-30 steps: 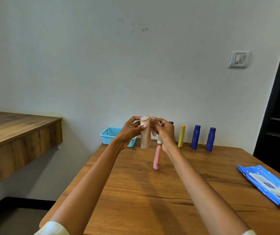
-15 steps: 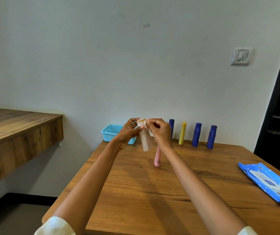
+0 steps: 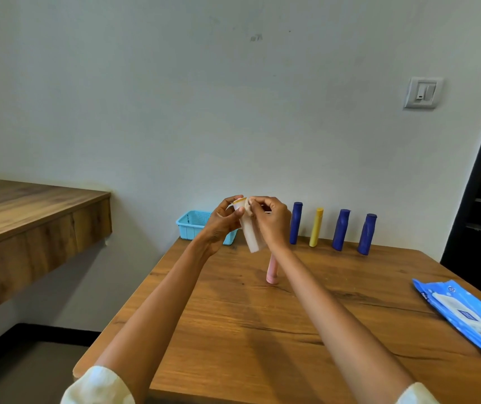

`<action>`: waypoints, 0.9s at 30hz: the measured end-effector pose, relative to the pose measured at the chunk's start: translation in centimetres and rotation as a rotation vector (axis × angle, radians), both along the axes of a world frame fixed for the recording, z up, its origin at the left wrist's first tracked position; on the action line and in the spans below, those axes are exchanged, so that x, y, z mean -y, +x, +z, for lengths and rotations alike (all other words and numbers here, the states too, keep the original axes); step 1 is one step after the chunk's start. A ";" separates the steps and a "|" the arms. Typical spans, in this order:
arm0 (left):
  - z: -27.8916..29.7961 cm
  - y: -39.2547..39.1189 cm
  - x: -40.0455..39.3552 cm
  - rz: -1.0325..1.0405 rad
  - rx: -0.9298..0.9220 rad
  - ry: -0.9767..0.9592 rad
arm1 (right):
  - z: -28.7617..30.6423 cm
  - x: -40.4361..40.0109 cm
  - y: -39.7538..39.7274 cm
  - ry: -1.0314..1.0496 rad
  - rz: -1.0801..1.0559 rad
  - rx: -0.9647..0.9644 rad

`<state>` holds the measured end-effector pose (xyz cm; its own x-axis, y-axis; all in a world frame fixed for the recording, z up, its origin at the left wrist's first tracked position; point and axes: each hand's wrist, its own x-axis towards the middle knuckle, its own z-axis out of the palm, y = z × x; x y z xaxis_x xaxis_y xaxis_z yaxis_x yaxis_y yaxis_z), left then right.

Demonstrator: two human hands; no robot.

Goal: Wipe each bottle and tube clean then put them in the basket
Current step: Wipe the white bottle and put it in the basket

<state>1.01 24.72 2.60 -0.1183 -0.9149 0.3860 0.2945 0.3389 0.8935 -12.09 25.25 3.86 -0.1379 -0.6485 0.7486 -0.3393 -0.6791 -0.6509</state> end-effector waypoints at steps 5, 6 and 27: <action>0.4 0.9 0.2 0.002 -0.052 -0.010 | -2.1 -1.1 -1.0 -0.051 0.103 -0.170; 0.3 1.0 0.2 0.008 -0.027 -0.006 | -2.4 -0.9 -1.4 -0.017 0.100 -0.171; 0.6 0.5 0.5 0.140 -0.062 -0.020 | -0.5 -0.8 -1.6 0.152 0.085 -0.175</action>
